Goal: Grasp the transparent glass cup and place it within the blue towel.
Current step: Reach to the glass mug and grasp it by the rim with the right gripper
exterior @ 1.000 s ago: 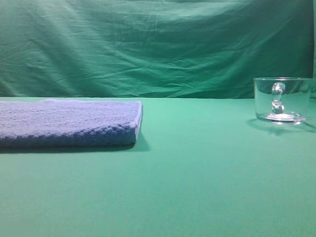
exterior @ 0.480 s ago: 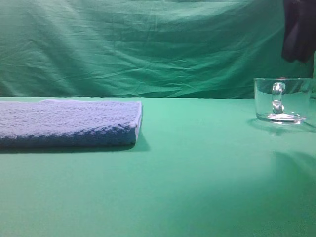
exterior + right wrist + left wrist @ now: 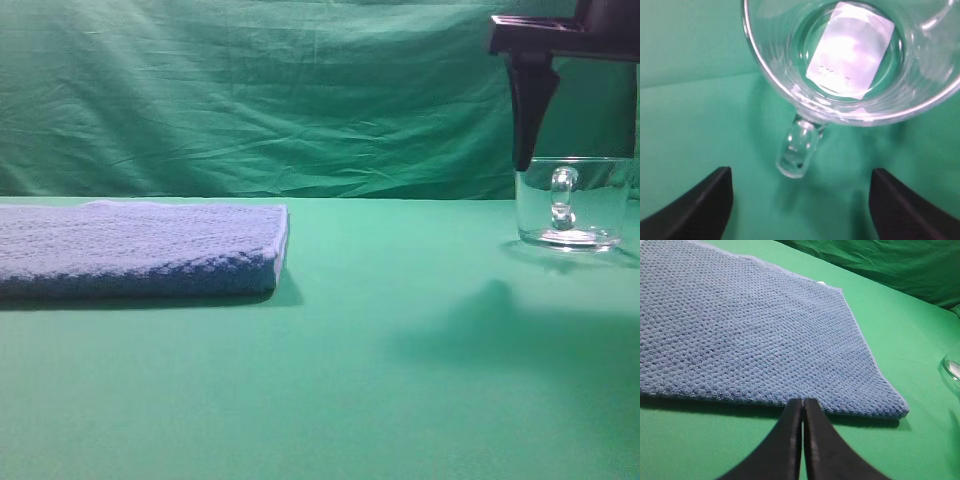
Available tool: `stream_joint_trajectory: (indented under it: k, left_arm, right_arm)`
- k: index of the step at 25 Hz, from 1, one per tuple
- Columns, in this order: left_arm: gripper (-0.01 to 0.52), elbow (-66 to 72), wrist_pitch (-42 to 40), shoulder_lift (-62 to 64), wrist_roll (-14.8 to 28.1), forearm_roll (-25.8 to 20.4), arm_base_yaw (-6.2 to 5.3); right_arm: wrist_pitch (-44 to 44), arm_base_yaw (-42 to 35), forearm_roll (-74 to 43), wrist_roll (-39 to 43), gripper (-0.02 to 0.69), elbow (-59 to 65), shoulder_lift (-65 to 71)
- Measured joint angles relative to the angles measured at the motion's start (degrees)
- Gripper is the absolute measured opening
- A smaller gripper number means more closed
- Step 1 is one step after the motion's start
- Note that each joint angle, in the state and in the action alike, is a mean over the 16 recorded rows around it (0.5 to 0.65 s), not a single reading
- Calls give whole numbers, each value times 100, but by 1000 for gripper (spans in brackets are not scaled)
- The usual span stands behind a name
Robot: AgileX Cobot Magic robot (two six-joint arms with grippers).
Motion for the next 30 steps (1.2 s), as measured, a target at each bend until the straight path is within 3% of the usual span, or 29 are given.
stream_joint_trajectory:
  k: [8,23,30]
  left_arm:
    - [0,0,0,0,0,0,0]
    - [0,0,0,0,0,0,0]
    - [0,0,0,0,0,0,0]
  right_arm:
    - [-8,0,-424,546,519,-332,353]
    - [357,0,-1295,1152,139,-578,502]
    - [520,0,-1538,1096,106,-617,395]
